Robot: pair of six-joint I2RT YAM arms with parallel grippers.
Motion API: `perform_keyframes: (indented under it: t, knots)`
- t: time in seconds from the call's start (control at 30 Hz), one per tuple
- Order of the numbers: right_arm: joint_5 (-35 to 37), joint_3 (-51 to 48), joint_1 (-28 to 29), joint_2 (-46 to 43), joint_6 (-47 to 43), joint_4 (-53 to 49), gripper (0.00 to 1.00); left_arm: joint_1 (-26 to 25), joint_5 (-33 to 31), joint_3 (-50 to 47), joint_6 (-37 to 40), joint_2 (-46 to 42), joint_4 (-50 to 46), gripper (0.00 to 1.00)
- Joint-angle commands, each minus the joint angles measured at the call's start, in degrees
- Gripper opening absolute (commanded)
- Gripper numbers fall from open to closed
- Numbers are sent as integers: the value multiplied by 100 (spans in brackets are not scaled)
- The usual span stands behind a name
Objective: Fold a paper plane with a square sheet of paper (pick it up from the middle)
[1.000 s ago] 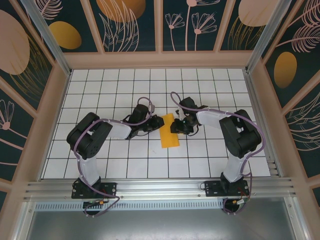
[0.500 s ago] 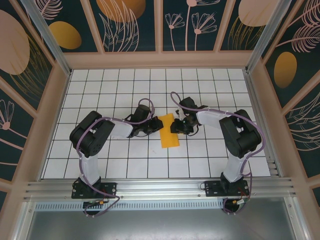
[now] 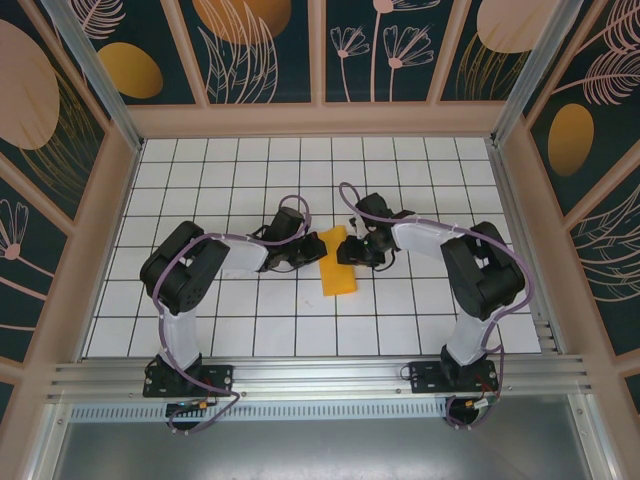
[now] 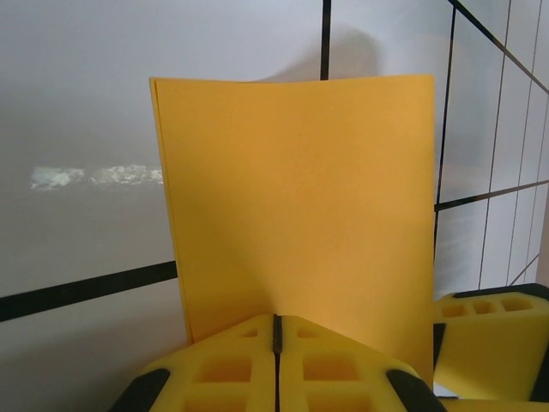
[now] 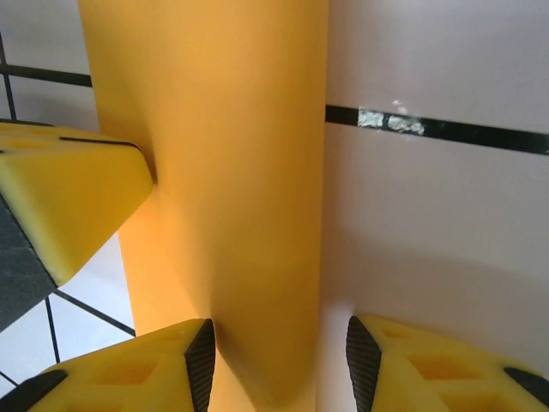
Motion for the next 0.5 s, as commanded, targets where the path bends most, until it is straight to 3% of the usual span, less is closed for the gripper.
perform_keyframes:
  t: [0.0, 0.13, 0.3, 0.47]
  knots:
    - [270, 105, 9, -416, 114, 64, 48, -22, -398, -22, 210, 397, -668, 7]
    - [-16, 25, 9, -499, 145, 201, 43, -23, -422, -16, 234, 440, -726, 7]
    - [-892, -164, 9, -455, 195, 619, 32, -32, -461, 10, 248, 479, -786, 7]
    - [-1025, -284, 9, -177, 189, 725, 22, -25, -523, 27, 256, 527, -846, 6]
